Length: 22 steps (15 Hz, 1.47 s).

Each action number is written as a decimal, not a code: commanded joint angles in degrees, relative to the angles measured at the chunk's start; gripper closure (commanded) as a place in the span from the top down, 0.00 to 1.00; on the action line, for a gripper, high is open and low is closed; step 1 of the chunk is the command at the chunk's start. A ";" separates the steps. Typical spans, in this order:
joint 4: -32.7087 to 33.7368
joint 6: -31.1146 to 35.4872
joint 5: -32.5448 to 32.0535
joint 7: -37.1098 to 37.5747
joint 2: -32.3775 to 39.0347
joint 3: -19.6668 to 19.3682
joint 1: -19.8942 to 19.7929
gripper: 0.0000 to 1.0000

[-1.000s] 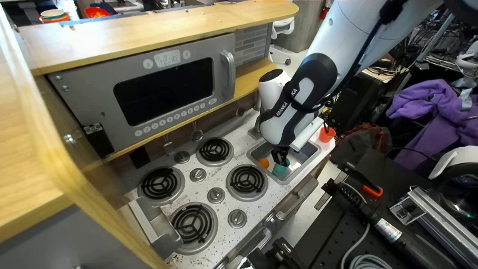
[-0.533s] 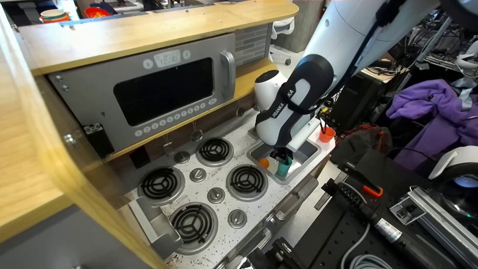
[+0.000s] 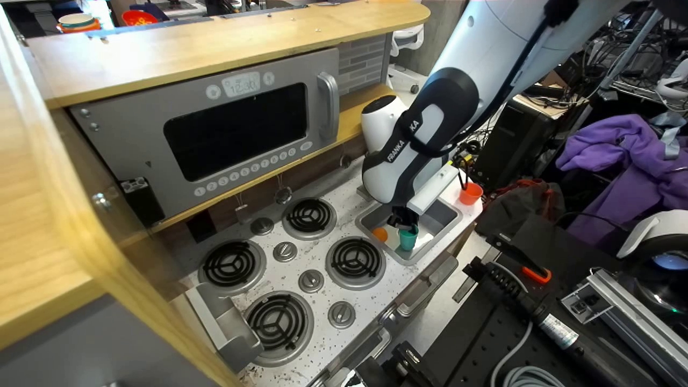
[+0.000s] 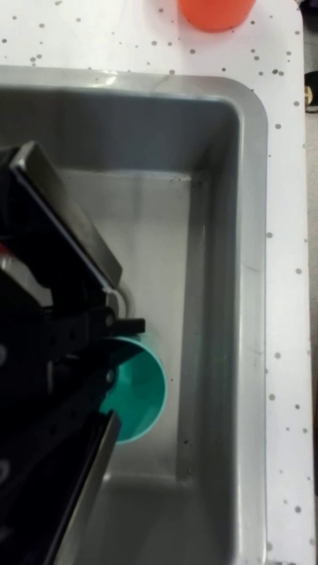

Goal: Take the blue cup out of the sink and put it in the orange cup

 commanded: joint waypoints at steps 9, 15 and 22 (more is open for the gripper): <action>-17.42 4.65 1.72 -1.84 -17.69 1.22 -8.29 0.02; -15.67 2.66 7.18 0.30 -21.25 0.84 -12.89 0.02; -9.77 -2.88 11.27 3.60 -19.31 -1.51 -16.79 0.02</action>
